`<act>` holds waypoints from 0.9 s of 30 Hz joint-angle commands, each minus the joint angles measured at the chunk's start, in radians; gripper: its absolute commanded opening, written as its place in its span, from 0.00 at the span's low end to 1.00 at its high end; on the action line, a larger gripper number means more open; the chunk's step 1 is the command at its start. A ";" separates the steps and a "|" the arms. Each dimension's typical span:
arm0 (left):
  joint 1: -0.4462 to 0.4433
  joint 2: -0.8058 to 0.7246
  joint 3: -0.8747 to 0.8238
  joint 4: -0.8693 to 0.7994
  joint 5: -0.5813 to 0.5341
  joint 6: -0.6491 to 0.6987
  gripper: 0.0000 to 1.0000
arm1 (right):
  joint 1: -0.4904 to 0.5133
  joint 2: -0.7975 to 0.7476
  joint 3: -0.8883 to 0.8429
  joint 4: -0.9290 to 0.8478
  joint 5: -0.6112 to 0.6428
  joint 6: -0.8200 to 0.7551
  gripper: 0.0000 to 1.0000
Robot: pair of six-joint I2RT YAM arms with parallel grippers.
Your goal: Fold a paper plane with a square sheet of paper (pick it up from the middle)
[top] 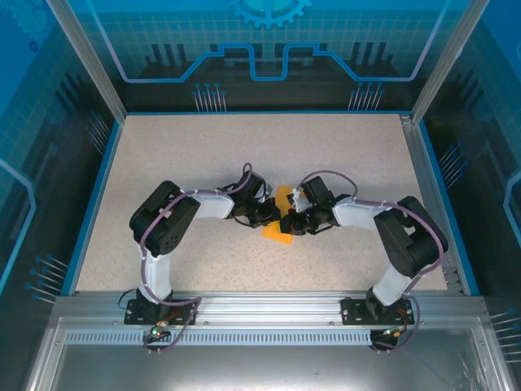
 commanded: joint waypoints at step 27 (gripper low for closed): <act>0.092 0.050 0.114 -0.095 -0.038 0.084 0.00 | -0.076 0.109 -0.117 -0.018 0.009 -0.052 0.02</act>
